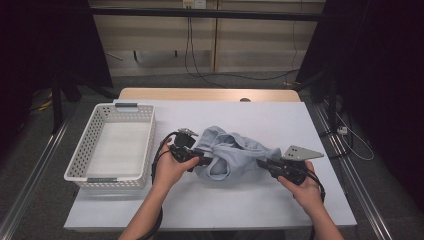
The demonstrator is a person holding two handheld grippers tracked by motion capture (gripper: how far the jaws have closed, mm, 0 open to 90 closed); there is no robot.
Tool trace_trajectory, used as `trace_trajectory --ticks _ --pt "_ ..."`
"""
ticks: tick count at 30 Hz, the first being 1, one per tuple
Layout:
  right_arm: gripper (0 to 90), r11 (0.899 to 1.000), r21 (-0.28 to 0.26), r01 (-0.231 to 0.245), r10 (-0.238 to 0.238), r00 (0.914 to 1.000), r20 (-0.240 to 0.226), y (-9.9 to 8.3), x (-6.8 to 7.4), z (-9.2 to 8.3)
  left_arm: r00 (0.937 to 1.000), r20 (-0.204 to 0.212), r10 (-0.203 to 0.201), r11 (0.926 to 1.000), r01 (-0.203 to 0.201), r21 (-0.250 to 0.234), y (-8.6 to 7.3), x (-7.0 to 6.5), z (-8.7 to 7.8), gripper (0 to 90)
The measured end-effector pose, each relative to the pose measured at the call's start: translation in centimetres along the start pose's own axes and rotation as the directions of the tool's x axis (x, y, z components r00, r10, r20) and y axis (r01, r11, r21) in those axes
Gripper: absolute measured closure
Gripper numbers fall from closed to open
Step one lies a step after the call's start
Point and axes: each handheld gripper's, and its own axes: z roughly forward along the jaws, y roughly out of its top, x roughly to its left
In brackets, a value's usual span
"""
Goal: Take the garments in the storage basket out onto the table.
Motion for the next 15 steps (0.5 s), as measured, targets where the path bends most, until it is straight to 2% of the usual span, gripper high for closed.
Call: trace_trajectory --ticks 3,7,10,12,15 --pt "83.6 0.999 0.045 -0.014 0.013 0.9997 0.02 -1.0 -0.4 -0.2 1.0 -0.002 0.003 1.0 -0.003 -0.008 0.1 0.0 -0.2 51.9" --pt "83.6 0.998 0.05 -0.037 0.033 0.997 0.07 -1.8 -0.8 -0.4 0.9999 -0.007 0.014 0.9998 -0.014 -0.011 0.2 -0.2 -0.2 48.4" --pt "83.5 0.996 0.084 -0.032 0.023 0.9945 0.102 -1.9 -0.8 -0.1 0.9998 -0.006 0.021 0.9997 -0.021 -0.009 0.2 -0.4 -0.1 47.2" --pt "83.5 0.995 0.098 -0.026 0.016 0.9945 0.104 -2.1 -0.7 0.1 0.9997 0.0 0.022 0.9997 -0.022 -0.012 0.2 -0.5 0.0 46.8" --pt "83.2 0.996 0.091 -0.026 0.016 0.9943 0.106 -2.2 -0.7 0.2 0.9997 0.006 0.024 0.9997 -0.024 -0.006 0.1 -0.6 0.2 46.6"
